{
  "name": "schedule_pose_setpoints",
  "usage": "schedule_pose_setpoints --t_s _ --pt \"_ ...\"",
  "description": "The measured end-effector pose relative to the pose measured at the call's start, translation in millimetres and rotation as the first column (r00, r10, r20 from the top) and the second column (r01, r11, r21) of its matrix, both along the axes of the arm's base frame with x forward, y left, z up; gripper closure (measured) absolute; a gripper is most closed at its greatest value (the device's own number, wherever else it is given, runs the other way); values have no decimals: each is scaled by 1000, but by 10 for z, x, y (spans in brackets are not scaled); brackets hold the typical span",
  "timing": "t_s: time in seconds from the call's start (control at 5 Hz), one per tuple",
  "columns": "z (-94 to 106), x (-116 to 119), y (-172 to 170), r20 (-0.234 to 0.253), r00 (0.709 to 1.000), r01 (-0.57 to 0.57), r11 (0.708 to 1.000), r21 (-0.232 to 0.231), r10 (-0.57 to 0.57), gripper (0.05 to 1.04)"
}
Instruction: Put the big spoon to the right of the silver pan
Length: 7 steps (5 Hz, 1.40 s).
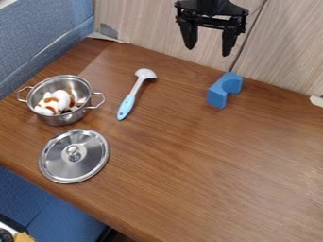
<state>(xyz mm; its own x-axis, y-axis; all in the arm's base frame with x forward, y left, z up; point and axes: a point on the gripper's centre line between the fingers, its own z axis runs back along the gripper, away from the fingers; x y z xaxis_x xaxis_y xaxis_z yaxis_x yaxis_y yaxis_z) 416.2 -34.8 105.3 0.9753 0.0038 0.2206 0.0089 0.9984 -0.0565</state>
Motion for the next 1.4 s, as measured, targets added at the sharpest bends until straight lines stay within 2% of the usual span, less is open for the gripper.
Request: schedule_pose_setpoints --t_s 0.2,0.4,0.8,1.2,1.4 --pt "-182 -26 8 -46 999 -2 1000 3 2 83" --pt "-322 -94 192 -64 998 -25 999 21 27 83" --pt "-445 -197 732 -57 989 -136 989 55 139 83" --pt "-553 -254 974 -31 982 -180 975 127 185 83" --pt "-769 -317 1080 -91 972 -203 966 158 219 83"
